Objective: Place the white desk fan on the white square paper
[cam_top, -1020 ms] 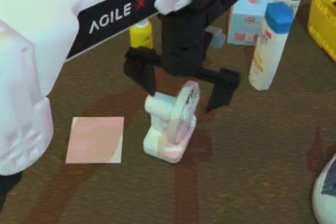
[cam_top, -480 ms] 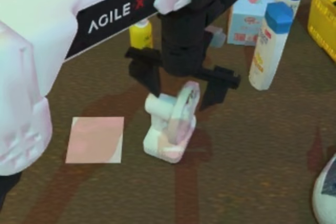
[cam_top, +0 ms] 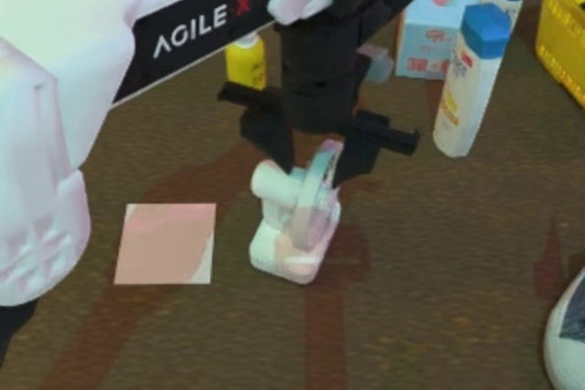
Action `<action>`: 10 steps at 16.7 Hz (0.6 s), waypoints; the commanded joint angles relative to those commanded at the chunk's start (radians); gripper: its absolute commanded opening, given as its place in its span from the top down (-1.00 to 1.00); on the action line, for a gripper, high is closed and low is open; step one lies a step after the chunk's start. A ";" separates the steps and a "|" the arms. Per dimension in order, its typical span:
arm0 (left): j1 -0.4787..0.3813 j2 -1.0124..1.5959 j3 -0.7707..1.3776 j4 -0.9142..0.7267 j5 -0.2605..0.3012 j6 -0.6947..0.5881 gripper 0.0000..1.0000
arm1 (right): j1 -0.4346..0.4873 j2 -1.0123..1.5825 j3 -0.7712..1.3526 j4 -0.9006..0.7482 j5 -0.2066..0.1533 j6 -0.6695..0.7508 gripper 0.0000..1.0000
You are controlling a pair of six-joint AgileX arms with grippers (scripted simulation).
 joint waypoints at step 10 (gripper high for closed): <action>0.002 -0.001 0.004 -0.003 0.000 0.002 1.00 | 0.000 0.000 0.000 0.000 0.000 0.000 -1.00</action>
